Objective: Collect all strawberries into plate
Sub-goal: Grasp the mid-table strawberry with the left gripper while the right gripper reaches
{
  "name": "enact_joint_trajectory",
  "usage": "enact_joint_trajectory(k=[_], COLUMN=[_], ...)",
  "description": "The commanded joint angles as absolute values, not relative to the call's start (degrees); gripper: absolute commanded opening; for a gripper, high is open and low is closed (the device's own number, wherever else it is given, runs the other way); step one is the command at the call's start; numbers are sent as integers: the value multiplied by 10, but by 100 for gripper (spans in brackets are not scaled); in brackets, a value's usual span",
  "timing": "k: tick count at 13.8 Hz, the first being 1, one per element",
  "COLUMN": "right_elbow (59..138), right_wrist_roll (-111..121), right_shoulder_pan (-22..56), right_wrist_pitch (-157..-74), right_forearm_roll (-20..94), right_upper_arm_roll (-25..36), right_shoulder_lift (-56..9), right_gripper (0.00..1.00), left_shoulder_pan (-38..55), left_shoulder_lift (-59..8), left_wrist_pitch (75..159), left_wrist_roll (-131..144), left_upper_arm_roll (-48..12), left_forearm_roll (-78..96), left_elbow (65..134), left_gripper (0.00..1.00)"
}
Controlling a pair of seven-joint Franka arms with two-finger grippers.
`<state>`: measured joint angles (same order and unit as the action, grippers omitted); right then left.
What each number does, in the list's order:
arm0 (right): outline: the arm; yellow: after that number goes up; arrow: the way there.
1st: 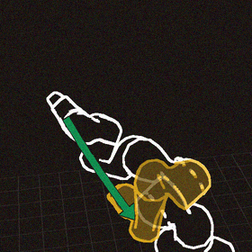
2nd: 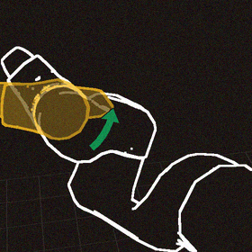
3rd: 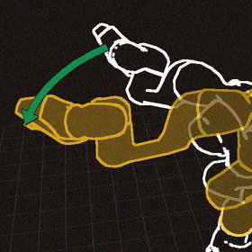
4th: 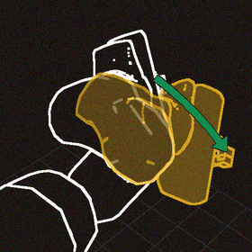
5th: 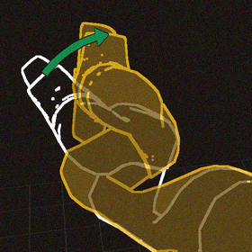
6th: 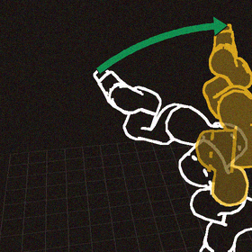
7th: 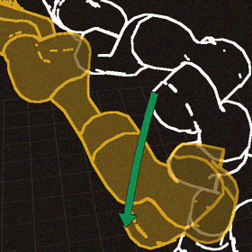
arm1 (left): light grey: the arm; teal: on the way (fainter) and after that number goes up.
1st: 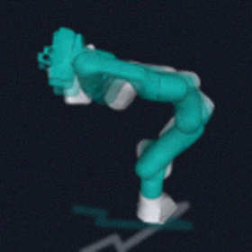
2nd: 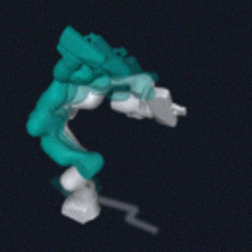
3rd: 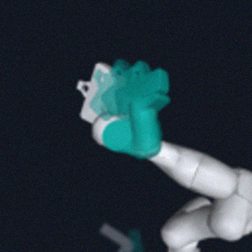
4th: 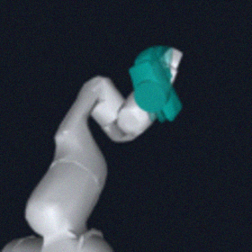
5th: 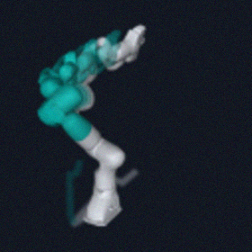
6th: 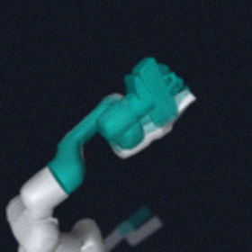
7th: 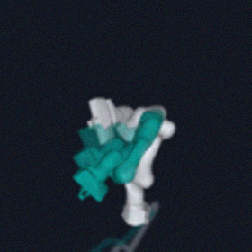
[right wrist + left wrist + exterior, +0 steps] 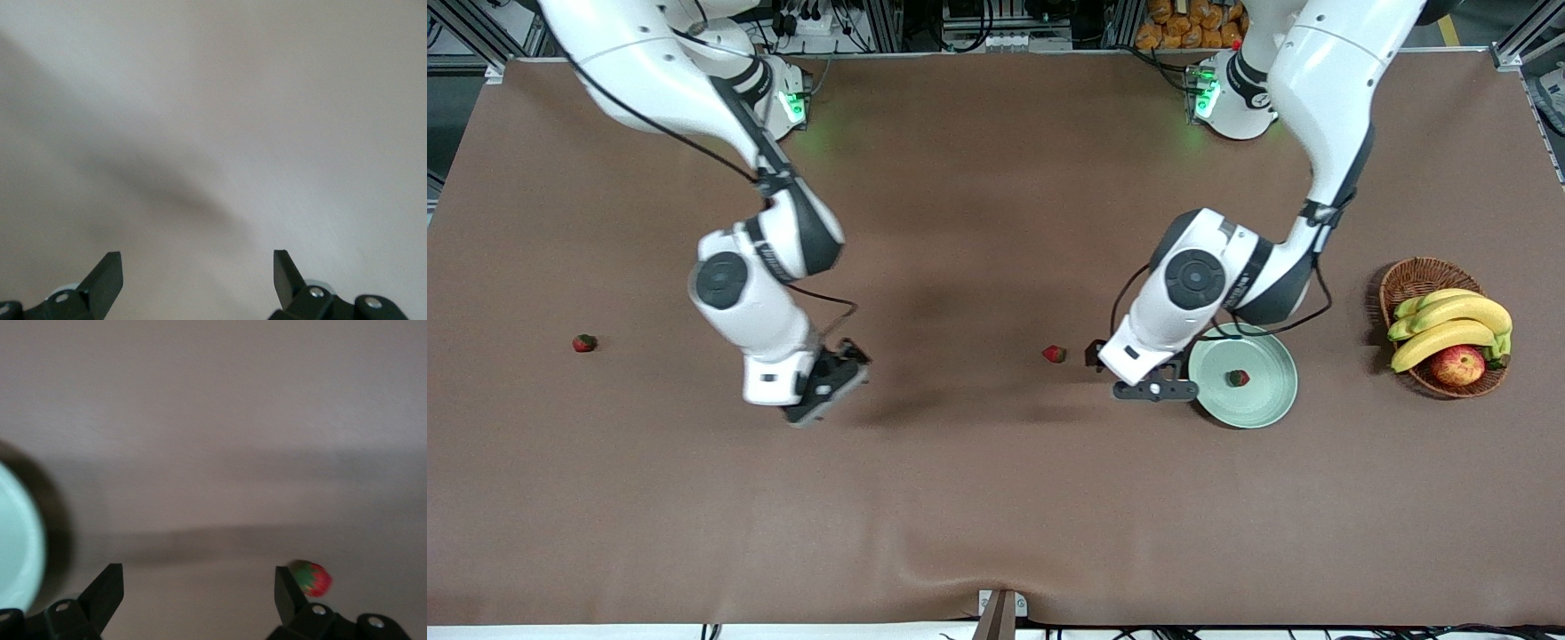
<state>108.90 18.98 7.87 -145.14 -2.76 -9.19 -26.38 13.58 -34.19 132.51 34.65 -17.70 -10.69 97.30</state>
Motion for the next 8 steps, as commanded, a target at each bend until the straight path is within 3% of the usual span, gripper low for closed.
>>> enact_joint_trajectory(k=[1,4,8], right_elbow=[1231,1223,1221], right_wrist_roll=[196,263,407], right_shoulder_pan=[-18,-131,-277], right_wrist_pitch=[-1423,-1278,-1256], right_forearm_roll=[-25,-24,-24], right_upper_arm_roll=[-105,-105,-103], right_shoulder_lift=[-148,-120,-123], right_gripper=[100,100,100], left_shoulder_pan=[156,178,196], left_shoulder_lift=[-380,-402,-428], left_wrist_pitch=[1317,1323,1358], left_wrist_roll=[359,361,377], left_upper_arm_roll=[-176,-176,-173], left_forearm_roll=[-119,-116,-116], left_elbow=[936,918,905], left_gripper=[100,100,100])
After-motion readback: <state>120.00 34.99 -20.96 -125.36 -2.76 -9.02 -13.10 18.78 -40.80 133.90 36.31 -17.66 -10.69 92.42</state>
